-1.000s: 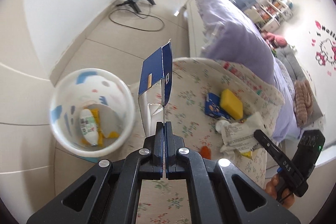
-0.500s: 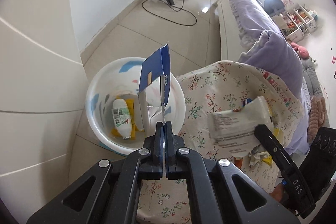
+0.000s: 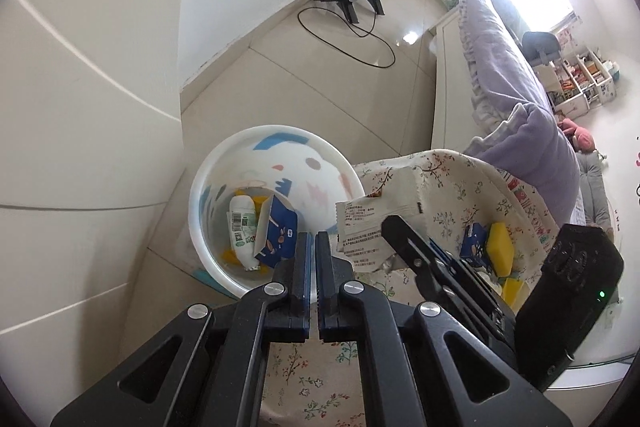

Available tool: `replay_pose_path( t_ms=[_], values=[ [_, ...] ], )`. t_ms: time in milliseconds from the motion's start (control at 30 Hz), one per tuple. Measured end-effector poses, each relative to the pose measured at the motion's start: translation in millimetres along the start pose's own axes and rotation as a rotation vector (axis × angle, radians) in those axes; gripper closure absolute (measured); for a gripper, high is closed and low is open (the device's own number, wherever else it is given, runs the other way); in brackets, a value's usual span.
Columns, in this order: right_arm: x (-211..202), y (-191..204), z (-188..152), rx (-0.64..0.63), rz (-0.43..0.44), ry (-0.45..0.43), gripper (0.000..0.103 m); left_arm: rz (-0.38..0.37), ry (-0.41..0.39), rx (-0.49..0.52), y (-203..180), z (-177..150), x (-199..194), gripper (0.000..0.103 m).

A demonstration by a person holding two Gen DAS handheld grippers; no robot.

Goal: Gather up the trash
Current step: 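Drop the blue box and wrapper into the wastebasket with both tools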

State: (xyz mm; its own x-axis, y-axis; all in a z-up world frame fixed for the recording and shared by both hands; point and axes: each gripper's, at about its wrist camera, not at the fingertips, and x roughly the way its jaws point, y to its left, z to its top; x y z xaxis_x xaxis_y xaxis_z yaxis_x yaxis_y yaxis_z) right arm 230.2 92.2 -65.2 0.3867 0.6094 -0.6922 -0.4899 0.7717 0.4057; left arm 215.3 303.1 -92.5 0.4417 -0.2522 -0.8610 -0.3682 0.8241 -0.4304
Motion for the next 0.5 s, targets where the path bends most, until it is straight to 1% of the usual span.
replay_pose_path(
  t_ms=[33, 67, 100, 133, 167, 233, 300, 400, 500],
  values=[
    [6, 1, -1, -0.004, -0.011, 0.010, 0.089, 0.000, 0.002, 0.005, -1, -1, 1, 0.101],
    [13, 1, -1, -0.004, -0.030, 0.024, 0.089, 0.004, 0.003, 0.008, -2, -1, 2, 0.101],
    [20, 1, 0, -0.003, -0.055, 0.046, 0.086, 0.007, 0.004, 0.012, -3, -2, 2, 0.101],
    [28, -1, 0, 0.005, -0.075, 0.071, 0.073, 0.005, 0.005, 0.016, -5, -2, 2, 0.101],
    [31, -3, 0, 0.019, -0.079, 0.083, 0.063, 0.002, 0.006, 0.019, -7, -2, 2, 0.101],
    [29, -8, -1, 0.036, -0.065, 0.074, 0.059, 0.002, 0.005, 0.030, -9, -2, 2, 0.101],
    [22, -11, 0, 0.037, -0.069, 0.064, 0.058, 0.001, 0.011, 0.038, -13, -3, 4, 0.101],
    [3, -22, -1, 0.038, -0.095, 0.063, 0.057, -0.023, 0.030, 0.057, -21, -5, 8, 0.101],
    [-30, -40, 0, 0.009, -0.148, 0.062, 0.057, -0.030, 0.052, 0.102, -35, -11, 14, 0.101]
  ],
)
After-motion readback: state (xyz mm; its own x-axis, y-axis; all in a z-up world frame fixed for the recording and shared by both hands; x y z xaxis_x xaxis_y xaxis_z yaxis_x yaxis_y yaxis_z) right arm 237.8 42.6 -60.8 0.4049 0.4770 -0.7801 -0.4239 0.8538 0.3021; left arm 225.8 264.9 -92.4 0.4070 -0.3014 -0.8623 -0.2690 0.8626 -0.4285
